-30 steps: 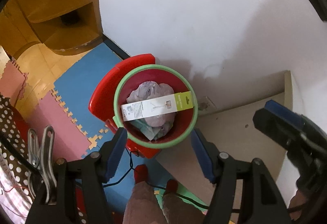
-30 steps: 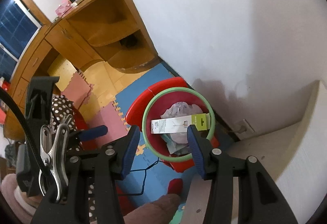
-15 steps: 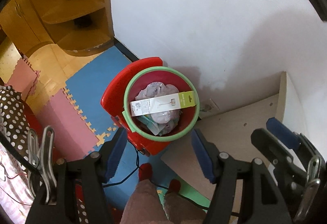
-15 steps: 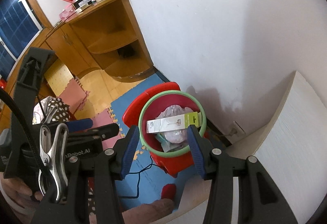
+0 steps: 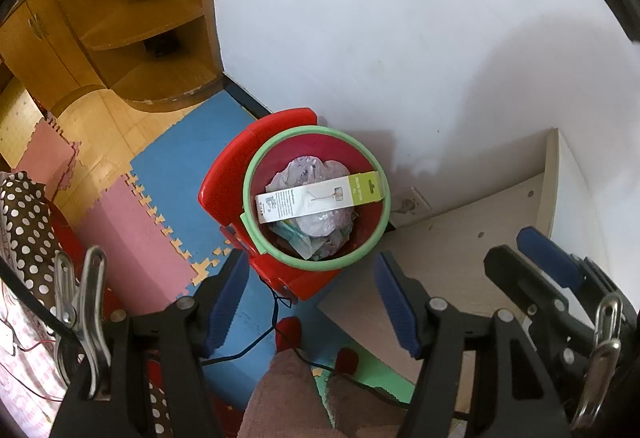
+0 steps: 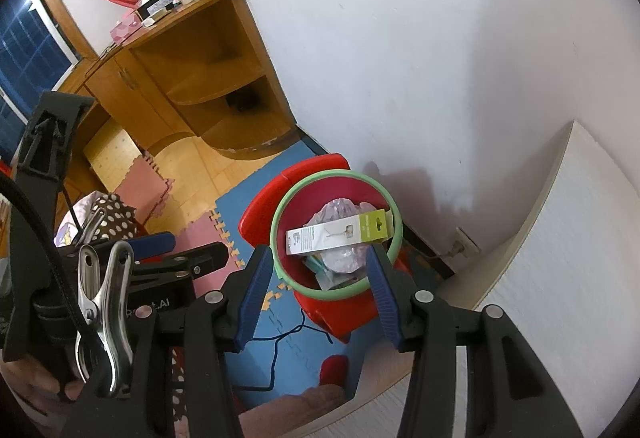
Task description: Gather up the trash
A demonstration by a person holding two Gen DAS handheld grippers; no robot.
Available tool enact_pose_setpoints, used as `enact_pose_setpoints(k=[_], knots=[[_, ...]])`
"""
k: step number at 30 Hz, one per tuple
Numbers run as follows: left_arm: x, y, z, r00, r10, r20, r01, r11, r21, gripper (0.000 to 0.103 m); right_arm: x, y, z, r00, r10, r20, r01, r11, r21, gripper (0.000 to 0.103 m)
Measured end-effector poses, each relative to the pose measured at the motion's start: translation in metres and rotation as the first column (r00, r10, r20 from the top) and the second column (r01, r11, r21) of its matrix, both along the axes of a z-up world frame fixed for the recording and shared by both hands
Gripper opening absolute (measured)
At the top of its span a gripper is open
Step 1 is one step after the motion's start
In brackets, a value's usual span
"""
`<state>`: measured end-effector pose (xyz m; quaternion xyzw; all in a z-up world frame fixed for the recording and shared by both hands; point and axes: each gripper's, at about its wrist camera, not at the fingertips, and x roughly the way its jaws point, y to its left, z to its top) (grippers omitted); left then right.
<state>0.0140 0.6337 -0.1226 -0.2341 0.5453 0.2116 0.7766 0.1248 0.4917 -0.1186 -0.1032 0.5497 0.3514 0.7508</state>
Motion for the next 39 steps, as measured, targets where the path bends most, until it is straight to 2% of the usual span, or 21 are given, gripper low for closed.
enact_pose_setpoints(k=[39], knots=[[0.0006, -0.0082, -0.0029, 1.0, -0.004, -0.008, 0.004, 1.0, 0.001, 0.068, 0.0043, -0.0052, -0.0008, 1.0, -0.018, -0.007, 0.018, 1.0, -0.001, 0.05]])
